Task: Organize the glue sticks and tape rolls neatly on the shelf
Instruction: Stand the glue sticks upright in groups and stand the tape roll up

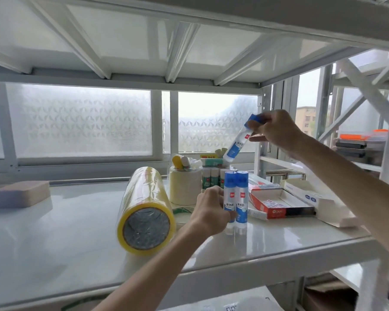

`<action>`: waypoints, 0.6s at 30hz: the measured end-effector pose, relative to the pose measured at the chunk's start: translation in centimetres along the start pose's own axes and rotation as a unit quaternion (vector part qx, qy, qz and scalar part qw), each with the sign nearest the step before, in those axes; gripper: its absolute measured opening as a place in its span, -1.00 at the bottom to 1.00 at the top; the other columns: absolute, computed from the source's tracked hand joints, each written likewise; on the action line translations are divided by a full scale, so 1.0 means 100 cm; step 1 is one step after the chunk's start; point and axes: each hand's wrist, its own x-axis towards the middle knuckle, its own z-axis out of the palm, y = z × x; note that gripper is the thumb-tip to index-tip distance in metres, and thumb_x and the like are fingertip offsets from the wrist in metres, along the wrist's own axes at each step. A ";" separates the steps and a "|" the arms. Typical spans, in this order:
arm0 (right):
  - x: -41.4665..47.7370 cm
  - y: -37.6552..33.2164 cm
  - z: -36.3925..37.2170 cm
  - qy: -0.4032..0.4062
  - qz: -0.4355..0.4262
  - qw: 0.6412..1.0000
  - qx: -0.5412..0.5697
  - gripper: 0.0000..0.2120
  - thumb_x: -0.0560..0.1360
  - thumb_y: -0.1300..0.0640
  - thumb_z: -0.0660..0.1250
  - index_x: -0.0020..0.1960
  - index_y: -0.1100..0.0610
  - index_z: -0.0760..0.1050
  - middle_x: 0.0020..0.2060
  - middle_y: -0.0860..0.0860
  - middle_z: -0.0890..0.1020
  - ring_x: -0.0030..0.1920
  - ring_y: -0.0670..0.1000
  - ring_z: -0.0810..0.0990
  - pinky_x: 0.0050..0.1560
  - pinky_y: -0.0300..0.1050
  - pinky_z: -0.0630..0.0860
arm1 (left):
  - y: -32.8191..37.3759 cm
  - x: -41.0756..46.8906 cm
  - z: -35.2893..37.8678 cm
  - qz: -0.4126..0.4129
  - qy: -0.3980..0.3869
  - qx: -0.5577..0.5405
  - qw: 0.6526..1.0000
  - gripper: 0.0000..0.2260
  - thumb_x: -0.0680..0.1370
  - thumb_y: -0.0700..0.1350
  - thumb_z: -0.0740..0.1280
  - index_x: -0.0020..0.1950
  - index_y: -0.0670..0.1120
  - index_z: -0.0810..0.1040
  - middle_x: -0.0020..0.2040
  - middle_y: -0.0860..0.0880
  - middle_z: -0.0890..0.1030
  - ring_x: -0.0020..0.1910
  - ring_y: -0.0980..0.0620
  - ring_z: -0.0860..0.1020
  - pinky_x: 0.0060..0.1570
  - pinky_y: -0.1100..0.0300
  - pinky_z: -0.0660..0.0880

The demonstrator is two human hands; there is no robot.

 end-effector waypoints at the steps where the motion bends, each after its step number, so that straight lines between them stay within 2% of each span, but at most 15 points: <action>1: -0.007 -0.003 -0.008 0.024 -0.008 1.000 -0.004 -0.76 0.54 0.27 0.34 0.17 0.34 0.50 0.02 0.19 0.61 -0.01 0.13 0.64 -0.12 -0.11 0.67 | 0.000 0.001 -0.001 -0.002 -0.002 -0.007 1.000 -0.60 0.40 -0.24 0.55 0.19 -0.12 0.55 0.10 -0.09 0.67 -0.02 0.01 0.64 -0.02 0.21 0.57; 4: -0.030 -0.006 -0.031 0.066 -0.019 0.997 -0.041 -0.77 0.56 0.22 0.30 0.17 0.32 0.50 -0.03 0.15 0.61 -0.03 0.15 0.63 -0.05 0.01 0.66 | 0.002 0.005 -0.001 -0.009 -0.005 -0.030 0.999 -0.54 0.33 -0.25 0.59 0.17 -0.13 0.53 0.07 -0.08 0.68 0.00 -0.01 0.66 -0.02 0.20 0.59; 7: -0.059 0.002 -0.038 0.013 0.012 0.994 -0.112 -0.77 0.57 0.23 0.29 0.18 0.33 0.47 -0.06 0.12 0.59 0.00 0.15 0.61 -0.02 0.04 0.62 | 0.003 0.009 0.000 -0.006 -0.009 -0.031 0.999 -0.57 0.31 -0.18 0.62 0.12 -0.12 0.59 0.01 -0.06 0.69 -0.04 -0.01 0.67 -0.06 0.19 0.61; 9: -0.077 0.017 -0.030 -0.026 0.033 0.988 -0.149 -0.79 0.55 0.23 0.31 0.15 0.30 0.49 -0.09 0.12 0.60 -0.04 0.10 0.63 -0.09 -0.03 0.62 | 0.003 0.009 0.002 -0.003 -0.016 -0.045 0.999 -0.65 0.32 -0.17 0.61 0.06 -0.12 0.64 -0.04 -0.06 0.71 -0.08 -0.01 0.68 -0.09 0.18 0.64; 12: -0.093 0.040 -0.013 -0.057 0.037 0.980 -0.187 -0.81 0.53 0.19 0.35 0.10 0.27 0.53 -0.12 0.10 0.62 -0.04 0.10 0.64 -0.01 0.05 0.62 | 0.004 0.009 0.005 -0.014 -0.010 -0.063 0.998 -0.72 0.35 -0.17 0.59 0.01 -0.10 0.65 -0.05 -0.04 0.70 -0.11 0.01 0.67 -0.27 0.35 0.55; 15: -0.098 0.054 0.001 -0.063 0.031 0.984 -0.165 -0.79 0.53 0.20 0.36 0.13 0.27 0.52 -0.07 0.15 0.61 -0.03 0.15 0.64 -0.02 0.13 0.65 | 0.005 0.009 0.007 -0.025 0.000 -0.070 0.997 -0.74 0.34 -0.17 0.60 -0.02 -0.09 0.67 -0.06 -0.04 0.71 -0.08 0.01 0.68 -0.25 0.36 0.52; 18: -0.098 0.058 0.004 -0.060 0.030 0.990 -0.124 -0.75 0.51 0.21 0.38 0.15 0.26 0.50 -0.09 0.10 0.59 -0.08 0.09 0.64 -0.11 0.02 0.68 | 0.003 0.009 0.008 -0.026 0.008 -0.076 0.997 -0.76 0.35 -0.20 0.59 -0.03 -0.10 0.68 -0.06 -0.06 0.72 -0.08 -0.01 0.69 -0.28 0.36 0.54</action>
